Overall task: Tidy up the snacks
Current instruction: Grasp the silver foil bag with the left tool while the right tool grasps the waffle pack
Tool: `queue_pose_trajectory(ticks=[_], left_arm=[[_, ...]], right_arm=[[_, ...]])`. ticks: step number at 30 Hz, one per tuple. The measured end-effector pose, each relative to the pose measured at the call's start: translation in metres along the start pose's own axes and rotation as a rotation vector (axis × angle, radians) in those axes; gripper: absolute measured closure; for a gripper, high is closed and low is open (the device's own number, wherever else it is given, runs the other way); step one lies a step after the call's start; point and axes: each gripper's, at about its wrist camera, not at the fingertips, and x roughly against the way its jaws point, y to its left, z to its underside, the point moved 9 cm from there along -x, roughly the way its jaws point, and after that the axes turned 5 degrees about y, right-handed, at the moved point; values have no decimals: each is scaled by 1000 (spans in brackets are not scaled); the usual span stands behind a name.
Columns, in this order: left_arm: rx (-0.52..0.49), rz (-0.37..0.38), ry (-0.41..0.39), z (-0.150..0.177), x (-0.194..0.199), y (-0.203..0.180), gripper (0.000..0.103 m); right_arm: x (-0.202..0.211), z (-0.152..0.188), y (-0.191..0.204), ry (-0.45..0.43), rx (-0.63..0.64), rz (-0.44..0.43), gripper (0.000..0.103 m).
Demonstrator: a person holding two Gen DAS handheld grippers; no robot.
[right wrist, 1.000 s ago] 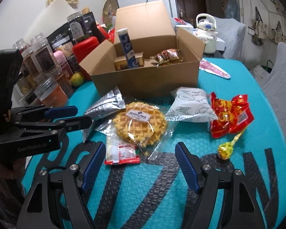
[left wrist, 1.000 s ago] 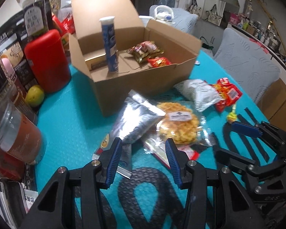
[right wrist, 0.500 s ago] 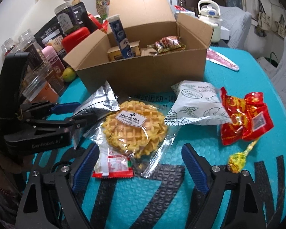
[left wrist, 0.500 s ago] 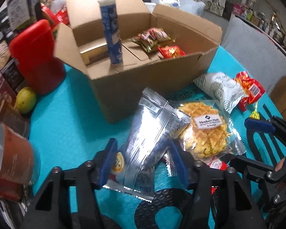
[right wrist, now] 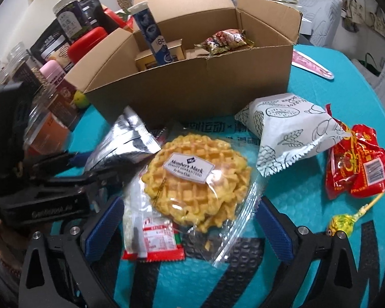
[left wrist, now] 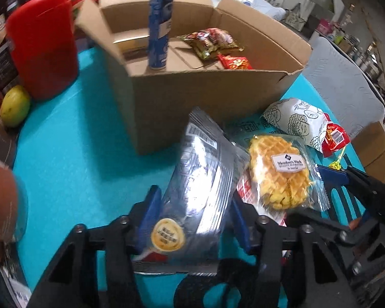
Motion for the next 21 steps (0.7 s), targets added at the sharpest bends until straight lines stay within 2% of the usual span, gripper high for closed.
queue_pose_trajectory(ticks=[2,9,15,18,21], left_arm=[[31,-24,7,4,5,6,57],[93,-128,-47,17,33,31,58],[91,-83,16,25,15,32,57],[53,-127,3,23,13,29,57],[42,-139,-16,20,11,28,57]], right_arm=[[-4,-3,0,4,-13,10,0],[-20,-16,7,2,5,73,0],[-27,-20,7,-6,3,78,0],[-27,-19,6,-7,4,63,0],[-27,-17,7,-8,16,67,0]])
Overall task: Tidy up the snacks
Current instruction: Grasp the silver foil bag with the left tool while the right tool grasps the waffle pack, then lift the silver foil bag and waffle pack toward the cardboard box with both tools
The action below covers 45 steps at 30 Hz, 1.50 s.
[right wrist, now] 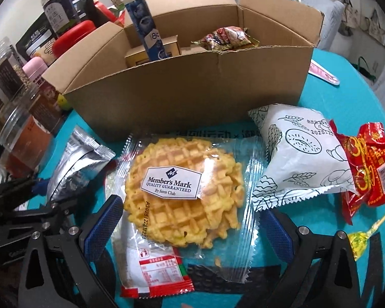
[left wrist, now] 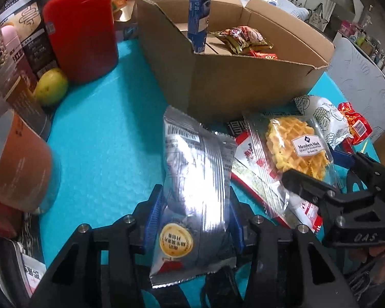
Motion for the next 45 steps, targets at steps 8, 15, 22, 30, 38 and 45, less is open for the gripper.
queue_pose_trajectory(ticks=[8,15,22,30,38,45], left_arm=[[11,-2,-16,4,3,-2,61],[20,28,-2,20,10,-13,62],[34,64,9,37,18,-27,62],[33,94,9,57,29,-47,62],[-3,84,26,71,24,-61,62],[-30,56,18,64,20,-67,62]], right_arm=[[15,11,-2,-16,-3,-58,30],[32,19,-4,-48,-42,-141,59],[49,30,-7,-82,-41,-159,67],[72,62,-22,-90,-68,-175,69],[77,92,-26,-58,-59,-203,62],[68,88,-28,-65,-102,-275,37]])
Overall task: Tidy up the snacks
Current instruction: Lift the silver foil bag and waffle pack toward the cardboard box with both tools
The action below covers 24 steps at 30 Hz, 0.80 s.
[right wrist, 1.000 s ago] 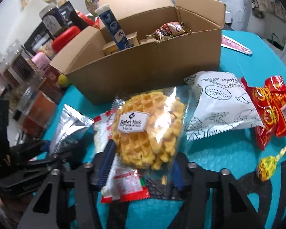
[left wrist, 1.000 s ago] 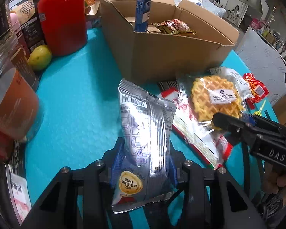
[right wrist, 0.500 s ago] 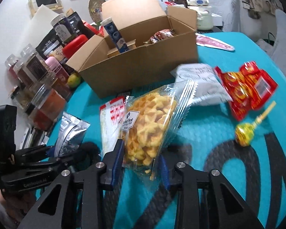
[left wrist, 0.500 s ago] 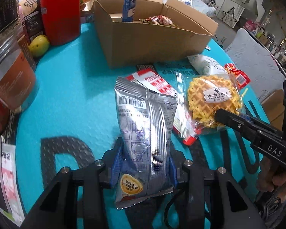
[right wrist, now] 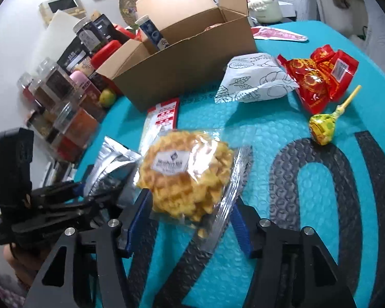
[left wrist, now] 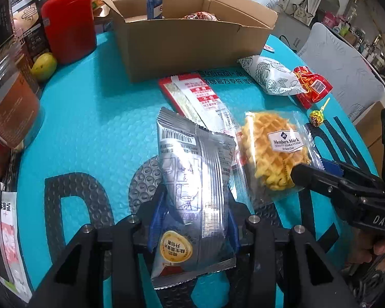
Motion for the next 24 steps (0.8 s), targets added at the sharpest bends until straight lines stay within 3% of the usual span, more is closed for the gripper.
queue_pose_trajectory(ticks=[5,8,14,24], left_arm=[[16,19,-12,0,0,3,62],[29,27,-17,-1,0,5,62],[74,44,-31,0,4,10,65],[92,78,-94,-7,34,7,65]], right_arm=[[-5,-8,0,-18,-33,-54,34],[-7,-9,-4,-24,-35,-22,58],[1,-12,-9,-47,-78,-78,79],[30,-20,13,-130,20,-31,85]])
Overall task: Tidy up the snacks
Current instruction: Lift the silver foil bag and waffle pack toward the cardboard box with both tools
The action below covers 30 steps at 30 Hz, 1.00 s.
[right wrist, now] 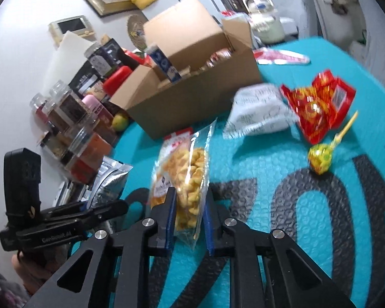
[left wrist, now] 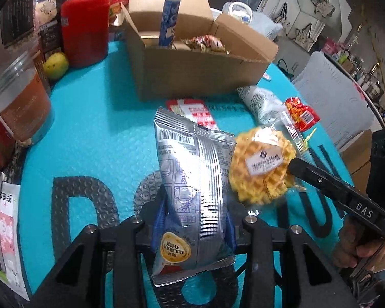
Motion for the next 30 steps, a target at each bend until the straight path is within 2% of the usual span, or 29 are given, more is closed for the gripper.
queue_pose_trajectory(ticks=[12,19,30], left_arm=[[-14,26,-57,-16,18,-12,65],[-48,35,-112,-38,29,-26,65],[-82,21,-240,-90,60,-37,65]], right_arm=[[31,-17,14,-79,94,83,89],[47,-35,23,-128,148,109,90],[72,-92,41,-233,248,153,90]])
